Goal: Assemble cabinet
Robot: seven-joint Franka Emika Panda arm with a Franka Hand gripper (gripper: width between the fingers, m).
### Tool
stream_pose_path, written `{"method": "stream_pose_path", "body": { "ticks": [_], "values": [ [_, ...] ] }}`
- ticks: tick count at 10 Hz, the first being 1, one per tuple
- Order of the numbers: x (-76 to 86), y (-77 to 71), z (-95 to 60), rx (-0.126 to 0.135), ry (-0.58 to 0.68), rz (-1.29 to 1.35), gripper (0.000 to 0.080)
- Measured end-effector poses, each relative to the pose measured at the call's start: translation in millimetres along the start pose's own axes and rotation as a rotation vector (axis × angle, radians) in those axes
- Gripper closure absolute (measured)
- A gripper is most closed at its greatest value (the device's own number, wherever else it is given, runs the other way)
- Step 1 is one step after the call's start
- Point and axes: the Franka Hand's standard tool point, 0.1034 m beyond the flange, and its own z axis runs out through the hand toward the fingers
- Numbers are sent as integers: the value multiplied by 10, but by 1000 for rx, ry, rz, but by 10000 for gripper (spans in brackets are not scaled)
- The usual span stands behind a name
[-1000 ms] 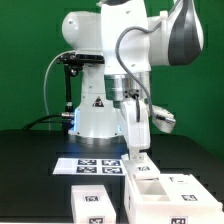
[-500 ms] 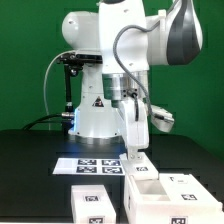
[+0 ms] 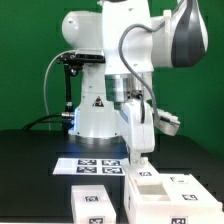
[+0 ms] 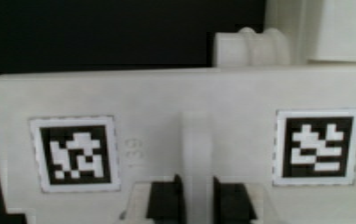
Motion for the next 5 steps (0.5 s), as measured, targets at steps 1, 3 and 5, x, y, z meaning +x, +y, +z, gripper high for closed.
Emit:
{"method": "stream_pose_path", "body": {
  "ticks": [1, 3, 5],
  "values": [
    [0, -1, 0, 0, 0, 0, 737],
    [3, -95, 7, 10, 6, -1, 737],
    [14, -333, -19, 21, 8, -11, 737]
  ]
}}
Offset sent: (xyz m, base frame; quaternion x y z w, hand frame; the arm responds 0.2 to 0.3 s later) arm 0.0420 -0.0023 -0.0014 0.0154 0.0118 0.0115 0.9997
